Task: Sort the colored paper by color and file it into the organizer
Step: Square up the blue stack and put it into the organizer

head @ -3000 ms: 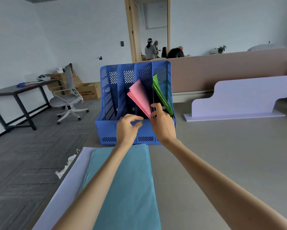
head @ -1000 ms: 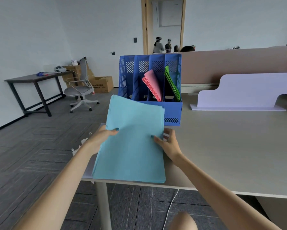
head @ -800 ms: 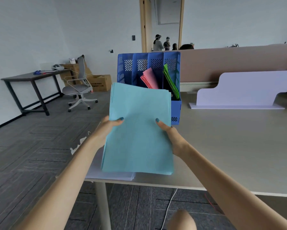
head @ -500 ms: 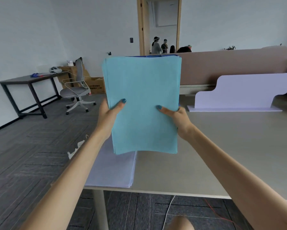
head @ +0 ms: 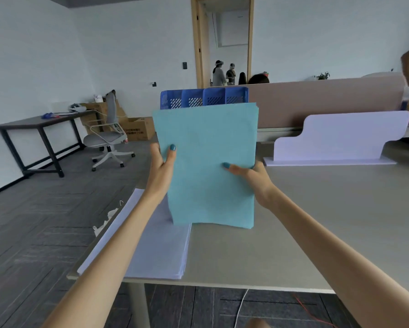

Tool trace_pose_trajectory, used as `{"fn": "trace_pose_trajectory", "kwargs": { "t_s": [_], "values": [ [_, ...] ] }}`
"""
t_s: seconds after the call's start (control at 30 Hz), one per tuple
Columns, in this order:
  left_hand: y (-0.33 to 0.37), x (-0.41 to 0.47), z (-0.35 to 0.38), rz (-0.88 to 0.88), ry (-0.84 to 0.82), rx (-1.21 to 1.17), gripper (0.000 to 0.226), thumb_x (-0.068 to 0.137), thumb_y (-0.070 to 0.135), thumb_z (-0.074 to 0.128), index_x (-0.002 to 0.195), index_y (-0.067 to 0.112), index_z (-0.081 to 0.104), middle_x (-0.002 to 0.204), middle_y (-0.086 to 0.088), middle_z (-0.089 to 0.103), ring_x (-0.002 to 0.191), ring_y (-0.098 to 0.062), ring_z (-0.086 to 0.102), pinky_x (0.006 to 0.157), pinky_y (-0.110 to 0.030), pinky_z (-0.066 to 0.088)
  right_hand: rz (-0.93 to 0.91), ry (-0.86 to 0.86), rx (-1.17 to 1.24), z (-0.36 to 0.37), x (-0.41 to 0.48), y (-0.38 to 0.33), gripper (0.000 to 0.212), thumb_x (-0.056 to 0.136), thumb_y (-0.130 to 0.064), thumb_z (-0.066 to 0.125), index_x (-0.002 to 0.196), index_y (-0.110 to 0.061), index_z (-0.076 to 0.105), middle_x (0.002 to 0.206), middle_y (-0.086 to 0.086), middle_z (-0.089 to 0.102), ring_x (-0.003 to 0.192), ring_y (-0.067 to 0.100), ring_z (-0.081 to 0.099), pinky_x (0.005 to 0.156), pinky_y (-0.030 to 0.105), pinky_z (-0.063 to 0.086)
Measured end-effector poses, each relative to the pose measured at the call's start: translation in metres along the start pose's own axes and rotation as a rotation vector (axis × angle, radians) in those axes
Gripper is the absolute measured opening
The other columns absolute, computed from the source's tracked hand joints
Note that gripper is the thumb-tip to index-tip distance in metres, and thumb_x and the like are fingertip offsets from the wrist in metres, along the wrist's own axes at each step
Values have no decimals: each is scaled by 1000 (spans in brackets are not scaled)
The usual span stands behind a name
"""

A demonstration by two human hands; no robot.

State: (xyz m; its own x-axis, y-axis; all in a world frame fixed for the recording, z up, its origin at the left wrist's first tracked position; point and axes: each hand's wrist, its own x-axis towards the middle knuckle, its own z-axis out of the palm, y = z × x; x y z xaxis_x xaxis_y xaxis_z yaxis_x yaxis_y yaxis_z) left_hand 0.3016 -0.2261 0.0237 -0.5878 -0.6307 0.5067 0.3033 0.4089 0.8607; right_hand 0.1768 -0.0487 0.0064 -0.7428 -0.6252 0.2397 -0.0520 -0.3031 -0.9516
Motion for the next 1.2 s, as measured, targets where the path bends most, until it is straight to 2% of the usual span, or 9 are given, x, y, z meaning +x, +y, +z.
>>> {"fn": "trace_pose_trajectory", "kwargs": {
  "t_s": [0.2, 0.33, 0.43, 0.6, 0.7, 0.83, 0.97, 1.07, 1.2],
  "values": [
    [18, 5, 7, 58, -17, 7, 12, 103, 21, 37, 111, 13, 42, 106, 11, 57, 98, -4, 56, 88, -25, 44, -136, 34, -95, 7, 7, -7, 8, 86, -4, 67, 93, -8, 68, 74, -11, 72, 67, 7, 68, 60, 23, 54],
    [11, 7, 2, 24, 0, -91, 18, 103, 26, 39, 120, 20, 39, 121, 9, 55, 110, -5, 56, 87, -23, 47, -66, 55, 49, 1, 7, -10, 25, 79, -12, 75, 103, -9, 68, 96, 4, 74, 81, 20, 71, 71, 31, 57],
    [-3, 1, 2, -41, -57, -68, 24, 104, 29, 33, 127, 32, 37, 122, 18, 52, 108, 7, 53, 82, -11, 44, 40, -16, 105, -8, 6, -7, 43, 71, -22, 76, 111, -8, 67, 105, 10, 72, 90, 25, 70, 80, 37, 57],
    [0, 3, 8, -60, -77, -34, 25, 105, 25, 30, 130, 25, 34, 112, 23, 51, 91, 18, 53, 67, -3, 44, 53, -18, 69, -2, 8, -9, 26, 81, -14, 73, 107, -8, 69, 102, 8, 72, 88, 23, 70, 79, 35, 57],
    [-4, 3, 7, -48, -68, 1, 19, 105, 21, 30, 122, 19, 37, 112, 15, 53, 94, 10, 55, 76, -14, 45, 15, -13, -35, -4, 8, -6, 15, 86, -17, 69, 101, -13, 70, 94, 1, 74, 83, 16, 70, 77, 33, 56],
    [-3, 8, 2, -19, -61, 41, 25, 105, 22, 31, 128, 18, 40, 126, 8, 55, 118, -9, 53, 92, -25, 45, 12, -94, -90, -10, 6, -11, 20, 88, -16, 66, 107, -9, 68, 102, 5, 72, 90, 20, 70, 82, 36, 57],
    [-3, 31, -9, -58, -86, 137, 44, 103, 36, 31, 145, 22, 27, 150, 5, 36, 138, -13, 34, 114, -44, 28, 72, -232, -186, -14, 12, -40, 31, 88, -17, 65, 120, -16, 63, 109, -1, 70, 94, 13, 69, 75, 28, 57],
    [-2, 45, -14, -75, -101, 192, 44, 103, 36, 32, 144, 22, 27, 150, 4, 35, 138, -14, 34, 114, -46, 27, 130, -318, -284, -15, 20, -57, 32, 90, -23, 62, 121, -25, 59, 112, -4, 69, 98, 15, 68, 82, 35, 57],
    [-5, 66, -16, -71, -136, 199, 39, 101, 34, 35, 135, 16, 34, 142, 0, 44, 130, -17, 43, 109, -47, 32, 79, -396, -465, -12, 29, -68, 23, 94, -18, 57, 117, -22, 57, 102, -1, 70, 85, 16, 70, 62, 35, 60]
  ]
}}
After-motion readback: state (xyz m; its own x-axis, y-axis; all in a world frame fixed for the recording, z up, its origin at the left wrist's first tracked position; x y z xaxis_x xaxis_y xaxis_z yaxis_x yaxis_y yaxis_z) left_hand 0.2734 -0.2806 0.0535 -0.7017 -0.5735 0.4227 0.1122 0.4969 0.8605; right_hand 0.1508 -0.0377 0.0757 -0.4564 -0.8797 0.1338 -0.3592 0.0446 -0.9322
